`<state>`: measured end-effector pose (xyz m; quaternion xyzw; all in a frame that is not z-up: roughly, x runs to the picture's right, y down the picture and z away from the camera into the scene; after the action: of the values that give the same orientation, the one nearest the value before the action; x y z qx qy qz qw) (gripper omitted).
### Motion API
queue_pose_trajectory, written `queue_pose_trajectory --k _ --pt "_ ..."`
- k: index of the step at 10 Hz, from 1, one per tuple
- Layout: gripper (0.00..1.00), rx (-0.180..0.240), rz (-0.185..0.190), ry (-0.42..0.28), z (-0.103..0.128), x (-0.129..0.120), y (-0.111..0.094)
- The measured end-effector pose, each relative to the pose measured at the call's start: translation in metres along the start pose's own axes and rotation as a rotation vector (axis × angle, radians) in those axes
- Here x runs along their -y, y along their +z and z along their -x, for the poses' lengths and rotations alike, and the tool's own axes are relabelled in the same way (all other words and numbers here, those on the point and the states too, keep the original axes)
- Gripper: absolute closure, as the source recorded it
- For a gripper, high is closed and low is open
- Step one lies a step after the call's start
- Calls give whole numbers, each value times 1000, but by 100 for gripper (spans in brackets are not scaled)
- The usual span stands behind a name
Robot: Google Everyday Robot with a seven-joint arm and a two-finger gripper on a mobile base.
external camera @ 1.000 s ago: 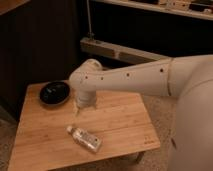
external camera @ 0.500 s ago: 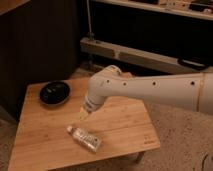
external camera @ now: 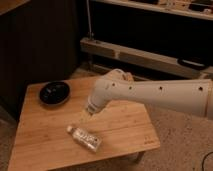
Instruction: Place the bottle in the ceramic bowl
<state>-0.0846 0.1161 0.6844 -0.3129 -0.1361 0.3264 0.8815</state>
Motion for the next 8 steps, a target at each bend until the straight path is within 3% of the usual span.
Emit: queue_pose_trajectory --k 4,6,8 --pt "35 109 -11 2 -43 -42 4" --pt "35 125 -31 -20 -53 -53 8" --pt "35 127 -38 -50 -62 -60 27"
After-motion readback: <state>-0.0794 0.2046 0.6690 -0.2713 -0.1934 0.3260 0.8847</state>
